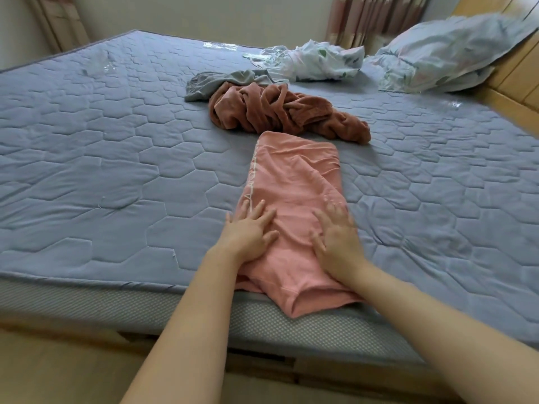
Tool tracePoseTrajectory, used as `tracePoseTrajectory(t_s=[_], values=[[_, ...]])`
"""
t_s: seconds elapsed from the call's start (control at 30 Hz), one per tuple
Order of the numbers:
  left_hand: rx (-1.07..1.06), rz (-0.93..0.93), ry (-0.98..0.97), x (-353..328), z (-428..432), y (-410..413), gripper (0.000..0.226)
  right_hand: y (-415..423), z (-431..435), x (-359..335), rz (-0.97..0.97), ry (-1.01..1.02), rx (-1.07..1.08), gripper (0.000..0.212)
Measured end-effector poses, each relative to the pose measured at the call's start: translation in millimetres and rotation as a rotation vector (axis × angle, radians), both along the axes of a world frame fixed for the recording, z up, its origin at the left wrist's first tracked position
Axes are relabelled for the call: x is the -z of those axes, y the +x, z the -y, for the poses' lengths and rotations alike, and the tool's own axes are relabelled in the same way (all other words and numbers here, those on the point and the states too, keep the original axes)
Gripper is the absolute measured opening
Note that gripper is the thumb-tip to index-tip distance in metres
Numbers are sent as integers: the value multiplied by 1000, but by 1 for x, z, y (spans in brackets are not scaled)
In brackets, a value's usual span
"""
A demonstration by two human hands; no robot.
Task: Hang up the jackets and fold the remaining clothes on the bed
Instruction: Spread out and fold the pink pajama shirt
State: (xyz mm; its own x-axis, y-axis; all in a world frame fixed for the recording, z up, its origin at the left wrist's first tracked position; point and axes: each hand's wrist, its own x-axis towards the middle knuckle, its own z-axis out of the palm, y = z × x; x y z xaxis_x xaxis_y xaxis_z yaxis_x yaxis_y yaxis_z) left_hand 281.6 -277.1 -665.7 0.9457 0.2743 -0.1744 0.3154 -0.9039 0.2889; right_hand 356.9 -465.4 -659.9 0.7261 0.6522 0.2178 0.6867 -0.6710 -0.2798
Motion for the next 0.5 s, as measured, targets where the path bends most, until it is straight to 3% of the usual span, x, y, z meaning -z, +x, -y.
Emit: tracePoseTrajectory(t_s=[0.07,0.13,0.17,0.23,0.3,0.4,0.47,0.5], values=[[-141,70,-91,10,-8,-14,59,1,13,-4,-138,365,266,47],[-301,206,-208,13,-11,-26,64,3,20,-10,-597,663,540,38],[-403,267,-295,10,-8,-32,67,3,23,-10,-812,738,623,39],[-582,351,-528,3,1,-41,68,-4,29,-11,-963,657,622,42],[-698,382,-867,-4,16,-50,49,-11,32,-11,-908,497,525,37],[-838,357,-1528,-7,24,-60,20,-25,35,-28,-572,575,471,18],[-872,375,-1670,-7,18,-63,18,-35,37,-38,-426,607,441,7],[-905,427,-1655,-7,15,-64,17,-41,38,-38,-497,553,391,5]])
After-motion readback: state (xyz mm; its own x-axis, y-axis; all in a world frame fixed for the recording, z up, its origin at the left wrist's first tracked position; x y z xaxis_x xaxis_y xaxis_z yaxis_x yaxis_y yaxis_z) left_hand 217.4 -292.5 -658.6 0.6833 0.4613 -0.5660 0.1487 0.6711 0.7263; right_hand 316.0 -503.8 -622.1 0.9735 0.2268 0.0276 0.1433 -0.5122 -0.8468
